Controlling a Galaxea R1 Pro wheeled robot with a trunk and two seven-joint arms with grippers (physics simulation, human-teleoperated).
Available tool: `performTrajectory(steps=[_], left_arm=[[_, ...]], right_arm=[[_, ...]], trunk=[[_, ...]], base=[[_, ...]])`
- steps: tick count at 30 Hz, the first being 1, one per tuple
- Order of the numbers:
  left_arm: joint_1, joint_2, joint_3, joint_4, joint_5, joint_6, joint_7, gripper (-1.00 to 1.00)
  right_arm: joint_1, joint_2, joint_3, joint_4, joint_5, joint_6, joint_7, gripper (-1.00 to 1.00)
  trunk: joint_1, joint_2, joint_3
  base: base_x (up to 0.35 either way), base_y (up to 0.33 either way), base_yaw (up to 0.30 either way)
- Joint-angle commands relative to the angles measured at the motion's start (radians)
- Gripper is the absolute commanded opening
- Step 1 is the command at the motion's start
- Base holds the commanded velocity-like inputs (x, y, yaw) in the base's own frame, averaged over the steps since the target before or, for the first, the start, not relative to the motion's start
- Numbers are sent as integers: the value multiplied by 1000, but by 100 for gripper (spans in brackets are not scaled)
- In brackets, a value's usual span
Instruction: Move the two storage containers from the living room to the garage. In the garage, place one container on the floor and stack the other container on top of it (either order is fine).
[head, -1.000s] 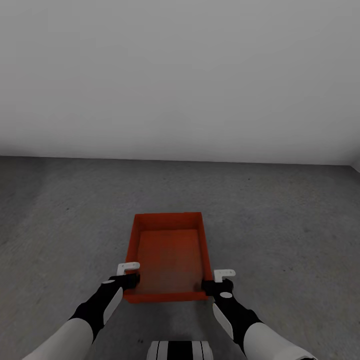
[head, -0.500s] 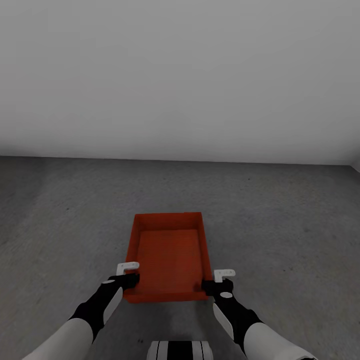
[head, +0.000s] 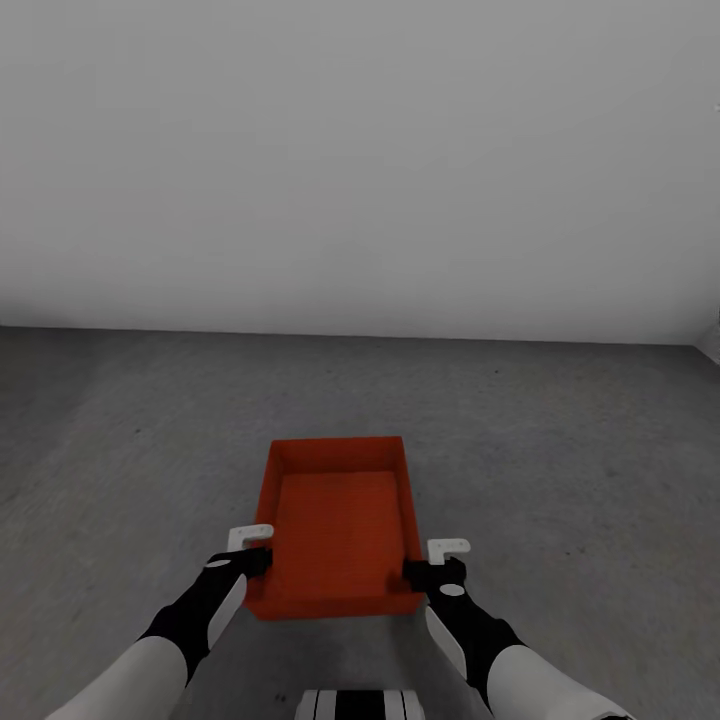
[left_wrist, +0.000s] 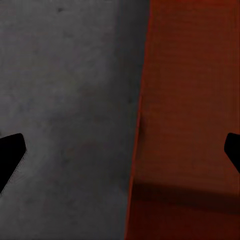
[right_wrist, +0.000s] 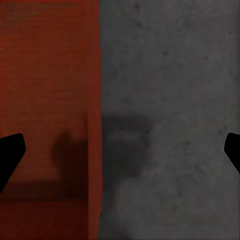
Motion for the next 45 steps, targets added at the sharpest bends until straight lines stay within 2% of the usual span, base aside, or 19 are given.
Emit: performTrajectory(steps=[1, 12, 26, 45], left_arm=[[0, 1, -8, -2, 11, 4, 9, 100], [0, 3, -7, -1, 12, 4, 8, 100], [0, 7, -6, -1, 14, 3, 1, 100], [0, 8, -6, 2, 36, 3, -3, 100]], right_arm=[[0, -1, 8, 0, -11, 0, -7, 100], [0, -2, 8, 0, -11, 0, -8, 100], [0, -3, 8, 0, -13, 0, -10, 100], [0, -7, 8, 1, -16, 0, 3, 100]], trunk=[[-1, 0, 3], [-6, 3, 46], [-59, 101, 90], [-132, 234, 149]], base=[[0, 0, 0], [0, 0, 0], [0, 0, 0], [0, 0, 0]])
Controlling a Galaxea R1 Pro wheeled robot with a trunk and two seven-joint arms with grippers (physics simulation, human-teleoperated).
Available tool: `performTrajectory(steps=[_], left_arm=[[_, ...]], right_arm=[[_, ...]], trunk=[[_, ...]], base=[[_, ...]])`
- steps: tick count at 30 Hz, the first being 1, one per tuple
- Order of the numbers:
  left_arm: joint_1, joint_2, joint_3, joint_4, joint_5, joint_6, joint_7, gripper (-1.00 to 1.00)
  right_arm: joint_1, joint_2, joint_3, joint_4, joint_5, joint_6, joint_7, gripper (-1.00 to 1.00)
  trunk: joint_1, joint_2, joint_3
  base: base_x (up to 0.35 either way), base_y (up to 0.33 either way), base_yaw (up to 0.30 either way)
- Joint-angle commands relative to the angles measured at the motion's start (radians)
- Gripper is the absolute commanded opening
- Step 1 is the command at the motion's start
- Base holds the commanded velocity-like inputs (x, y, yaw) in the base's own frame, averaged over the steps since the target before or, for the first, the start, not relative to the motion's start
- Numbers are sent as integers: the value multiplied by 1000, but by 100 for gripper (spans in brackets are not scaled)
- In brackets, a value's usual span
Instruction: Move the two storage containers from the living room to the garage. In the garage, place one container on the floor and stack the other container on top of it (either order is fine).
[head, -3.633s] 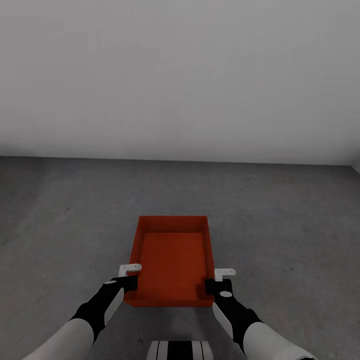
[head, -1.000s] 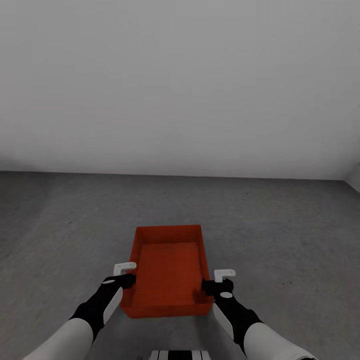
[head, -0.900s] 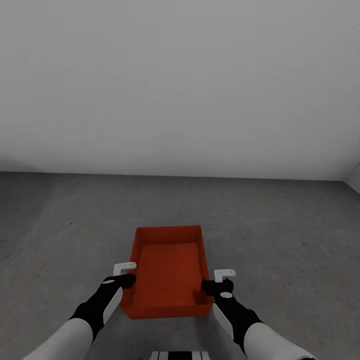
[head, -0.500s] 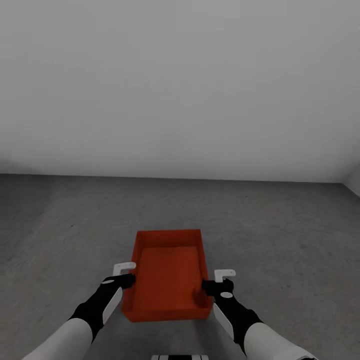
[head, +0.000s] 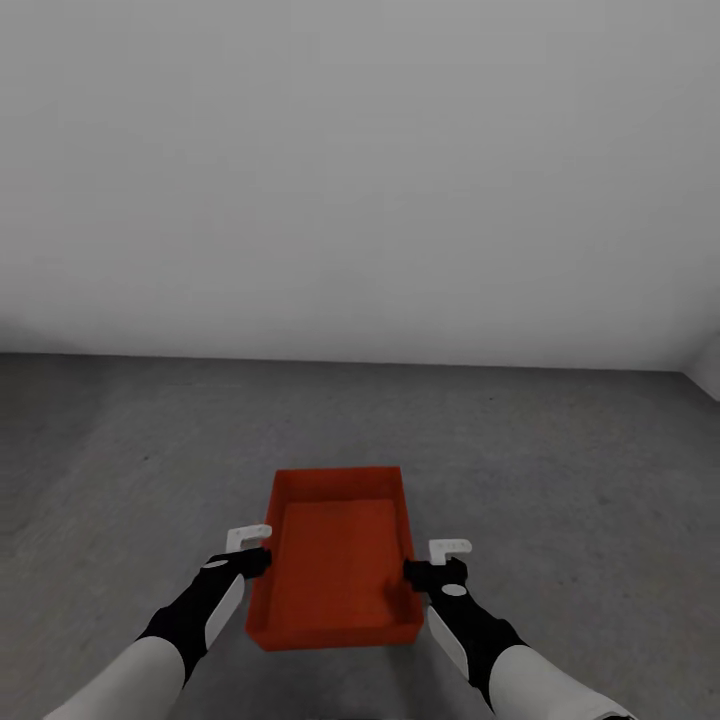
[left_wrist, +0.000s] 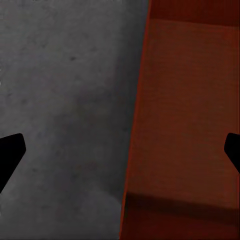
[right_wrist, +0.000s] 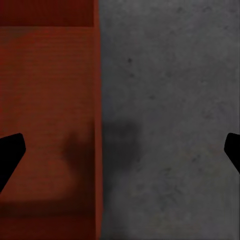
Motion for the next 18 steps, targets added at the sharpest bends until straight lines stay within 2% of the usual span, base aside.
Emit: performTrajectory(steps=[1, 18], left_arm=[[0, 1, -8, -2, 11, 4, 9, 100], [0, 1, -8, -3, 11, 4, 11, 100]], right_arm=[[-1, -1, 9, 0, -11, 0, -6, 100], [-1, 1, 9, 0, -9, 1, -13, 100]], trunk=[[-4, 7, 2], [-69, 126, 56]], base=[[0, 0, 0], [0, 0, 0]])
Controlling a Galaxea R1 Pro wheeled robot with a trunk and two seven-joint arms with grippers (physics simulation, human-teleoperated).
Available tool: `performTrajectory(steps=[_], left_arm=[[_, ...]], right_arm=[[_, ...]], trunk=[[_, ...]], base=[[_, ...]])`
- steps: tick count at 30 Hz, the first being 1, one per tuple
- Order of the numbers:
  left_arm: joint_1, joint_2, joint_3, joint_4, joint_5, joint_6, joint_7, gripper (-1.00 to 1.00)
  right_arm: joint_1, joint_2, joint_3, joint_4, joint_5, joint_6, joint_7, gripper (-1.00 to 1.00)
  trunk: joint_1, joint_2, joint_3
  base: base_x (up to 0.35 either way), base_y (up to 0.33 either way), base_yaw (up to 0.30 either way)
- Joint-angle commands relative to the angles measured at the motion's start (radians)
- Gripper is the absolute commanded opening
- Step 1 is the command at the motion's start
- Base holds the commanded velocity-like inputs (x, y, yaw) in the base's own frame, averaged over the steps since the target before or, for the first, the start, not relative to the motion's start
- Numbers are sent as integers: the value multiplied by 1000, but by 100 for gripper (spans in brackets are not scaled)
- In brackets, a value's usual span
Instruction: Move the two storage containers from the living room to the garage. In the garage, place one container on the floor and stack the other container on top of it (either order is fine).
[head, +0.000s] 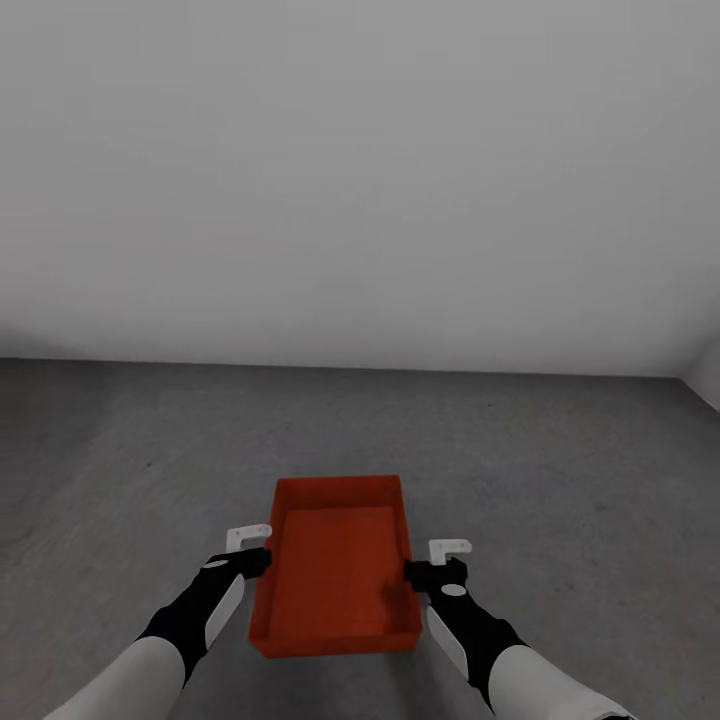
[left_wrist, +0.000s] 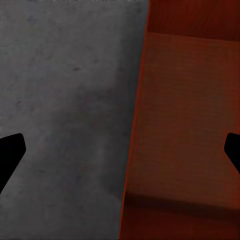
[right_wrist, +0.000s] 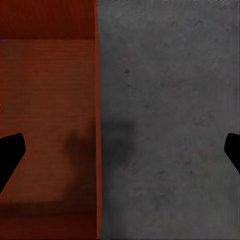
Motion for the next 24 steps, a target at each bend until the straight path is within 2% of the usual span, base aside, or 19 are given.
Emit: performTrajectory(steps=[1, 24], left_arm=[[0, 1, -8, -2, 11, 4, 9, 100], [0, 1, -8, -1, 11, 4, 9, 100]], right_arm=[[-1, -1, 9, 0, -10, 0, -7, 100], [-1, 4, 9, 0, -11, -1, -11, 100]], trunk=[[-4, 7, 2], [-92, 168, 75]], base=[[0, 0, 0], [0, 0, 0]])
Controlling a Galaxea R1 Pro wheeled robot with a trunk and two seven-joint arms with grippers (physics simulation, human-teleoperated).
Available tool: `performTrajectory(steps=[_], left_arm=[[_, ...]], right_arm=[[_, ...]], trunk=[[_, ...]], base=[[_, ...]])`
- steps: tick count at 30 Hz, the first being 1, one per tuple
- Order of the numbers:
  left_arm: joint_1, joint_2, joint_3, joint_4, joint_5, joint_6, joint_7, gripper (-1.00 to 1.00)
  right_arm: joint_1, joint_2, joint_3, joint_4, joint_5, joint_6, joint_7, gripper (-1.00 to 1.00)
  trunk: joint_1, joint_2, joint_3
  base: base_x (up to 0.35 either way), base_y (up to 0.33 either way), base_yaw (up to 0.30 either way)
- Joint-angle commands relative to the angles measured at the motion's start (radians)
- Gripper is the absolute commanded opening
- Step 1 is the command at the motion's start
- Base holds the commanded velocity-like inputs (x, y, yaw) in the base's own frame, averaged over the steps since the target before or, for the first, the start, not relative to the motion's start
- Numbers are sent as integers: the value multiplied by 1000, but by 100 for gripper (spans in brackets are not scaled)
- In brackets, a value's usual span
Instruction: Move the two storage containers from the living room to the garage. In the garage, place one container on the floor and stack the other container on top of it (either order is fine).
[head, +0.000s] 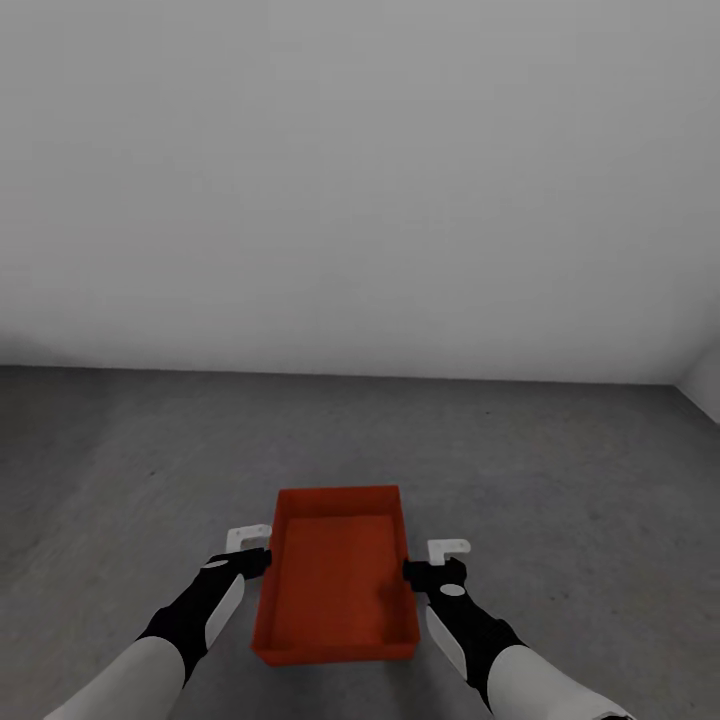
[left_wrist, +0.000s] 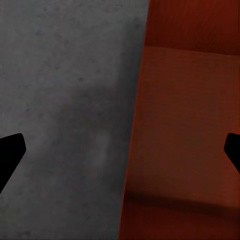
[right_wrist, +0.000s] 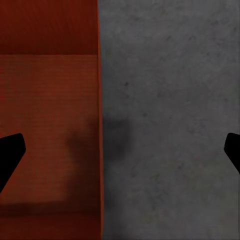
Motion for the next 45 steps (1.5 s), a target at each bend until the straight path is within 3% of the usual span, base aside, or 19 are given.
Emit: performTrajectory(steps=[1, 35, 45], left_arm=[[0, 1, -8, -2, 11, 4, 9, 100], [0, 1, -8, -3, 9, 4, 10, 100], [0, -5, -12, -7, 7, 3, 20, 100]], right_arm=[[-1, 1, 8, 0, -11, 2, -7, 100], [-1, -2, 8, 0, -7, 0, -7, 100], [-1, -2, 8, 0, -6, 0, -8, 100]], trunk=[[-4, 7, 2], [-134, 245, 109], [-134, 245, 109]], base=[[0, 0, 0], [0, 0, 0], [-17, 1, 0]])
